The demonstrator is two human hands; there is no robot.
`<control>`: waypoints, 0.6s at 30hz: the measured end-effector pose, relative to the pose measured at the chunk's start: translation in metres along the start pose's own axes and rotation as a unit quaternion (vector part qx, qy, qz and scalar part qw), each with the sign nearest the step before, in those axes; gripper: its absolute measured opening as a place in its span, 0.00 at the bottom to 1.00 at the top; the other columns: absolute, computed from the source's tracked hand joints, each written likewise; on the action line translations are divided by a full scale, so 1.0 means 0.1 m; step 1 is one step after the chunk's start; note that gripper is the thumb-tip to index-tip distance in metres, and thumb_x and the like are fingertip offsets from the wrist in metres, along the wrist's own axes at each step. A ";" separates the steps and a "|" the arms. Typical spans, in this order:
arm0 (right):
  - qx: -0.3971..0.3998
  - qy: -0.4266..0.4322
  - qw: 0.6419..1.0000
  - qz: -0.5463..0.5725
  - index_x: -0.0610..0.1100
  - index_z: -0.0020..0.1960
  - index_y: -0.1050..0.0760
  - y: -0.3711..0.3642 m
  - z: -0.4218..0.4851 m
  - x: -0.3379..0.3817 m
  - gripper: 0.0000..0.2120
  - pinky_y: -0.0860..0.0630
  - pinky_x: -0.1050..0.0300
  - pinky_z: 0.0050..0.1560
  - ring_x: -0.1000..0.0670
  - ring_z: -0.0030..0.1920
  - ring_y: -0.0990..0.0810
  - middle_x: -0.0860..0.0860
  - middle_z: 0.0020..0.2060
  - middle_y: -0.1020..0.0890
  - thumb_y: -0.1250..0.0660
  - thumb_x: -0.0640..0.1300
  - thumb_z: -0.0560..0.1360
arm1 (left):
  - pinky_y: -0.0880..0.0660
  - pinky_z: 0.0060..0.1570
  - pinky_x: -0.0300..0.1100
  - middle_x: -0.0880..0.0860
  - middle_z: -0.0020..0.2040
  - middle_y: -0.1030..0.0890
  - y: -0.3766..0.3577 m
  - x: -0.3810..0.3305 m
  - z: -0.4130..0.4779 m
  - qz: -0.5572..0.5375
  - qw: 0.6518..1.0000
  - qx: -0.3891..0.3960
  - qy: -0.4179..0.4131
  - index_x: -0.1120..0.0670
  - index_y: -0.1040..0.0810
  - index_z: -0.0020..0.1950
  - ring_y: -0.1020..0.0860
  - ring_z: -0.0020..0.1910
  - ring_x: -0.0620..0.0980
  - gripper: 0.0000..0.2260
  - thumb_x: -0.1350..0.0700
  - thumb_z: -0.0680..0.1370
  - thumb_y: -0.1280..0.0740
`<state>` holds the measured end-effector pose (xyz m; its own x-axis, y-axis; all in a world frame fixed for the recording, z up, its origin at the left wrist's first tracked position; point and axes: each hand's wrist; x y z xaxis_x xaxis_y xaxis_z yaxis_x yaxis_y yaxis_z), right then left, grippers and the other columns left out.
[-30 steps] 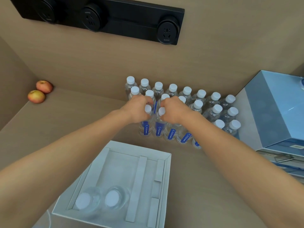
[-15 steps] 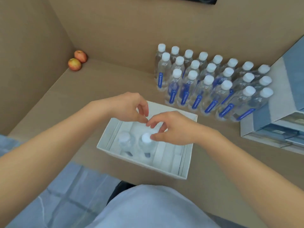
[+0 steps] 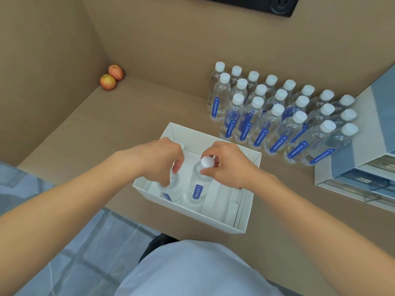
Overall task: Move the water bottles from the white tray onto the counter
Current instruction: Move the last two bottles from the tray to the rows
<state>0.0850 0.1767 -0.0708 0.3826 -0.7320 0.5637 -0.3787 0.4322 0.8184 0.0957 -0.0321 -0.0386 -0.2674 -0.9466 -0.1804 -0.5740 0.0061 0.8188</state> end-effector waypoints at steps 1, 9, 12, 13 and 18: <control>0.007 0.010 1.000 -0.009 0.45 0.49 0.17 0.04 0.01 0.02 0.09 0.32 0.57 0.46 0.50 0.44 0.26 0.48 0.44 0.21 0.24 0.46 0.70 | 0.23 0.37 0.43 0.46 0.42 0.27 0.05 -0.02 -0.01 -0.018 1.000 -0.008 -0.005 0.44 0.26 0.38 0.24 0.47 0.49 0.12 0.57 0.65 0.25; -0.097 0.045 0.994 0.014 0.49 0.43 0.17 1.36 0.28 0.33 0.05 0.28 0.71 0.37 0.60 0.34 0.22 0.57 0.35 0.19 0.24 0.48 0.69 | 0.35 0.21 0.28 0.39 0.31 0.18 1.28 -0.07 -0.11 -0.097 0.971 -0.217 -0.037 0.45 0.17 0.36 0.22 0.30 0.36 0.09 0.45 0.59 0.26; -0.138 0.039 0.990 0.002 0.48 0.45 0.16 1.71 0.49 0.35 0.06 0.20 0.58 0.44 0.57 0.34 0.18 0.54 0.38 0.16 0.24 0.47 0.68 | 0.26 0.30 0.37 0.40 0.32 0.17 1.64 -0.02 0.04 -0.130 0.950 -0.283 -0.041 0.44 0.15 0.37 0.21 0.33 0.38 0.11 0.43 0.58 0.27; -0.145 0.034 0.989 -0.003 0.49 0.44 0.16 1.77 0.59 0.32 0.06 0.19 0.54 0.45 0.56 0.35 0.18 0.52 0.39 0.15 0.24 0.47 0.68 | 0.26 0.30 0.37 0.41 0.31 0.17 1.71 0.00 0.15 -0.136 0.945 -0.296 -0.040 0.45 0.15 0.37 0.22 0.32 0.37 0.11 0.44 0.58 0.26; -0.134 0.000 0.990 -0.033 0.43 0.47 0.16 1.66 1.17 0.04 0.08 0.20 0.52 0.44 0.48 0.40 0.18 0.47 0.43 0.14 0.26 0.45 0.69 | 0.22 0.33 0.40 0.46 0.34 0.16 1.75 0.10 0.88 -0.142 0.946 -0.291 -0.021 0.50 0.13 0.39 0.20 0.36 0.43 0.09 0.52 0.61 0.23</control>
<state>-0.0747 0.1842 0.0536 0.3982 -0.7637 0.5082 -0.1162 0.5075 0.8538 -0.0753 -0.0119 0.0555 -0.2037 -0.8698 -0.4495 -0.1062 -0.4368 0.8933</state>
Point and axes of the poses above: each hand's wrist, its own z-axis towards the middle knuckle, its own y-axis out of the back of the hand, x = y × z
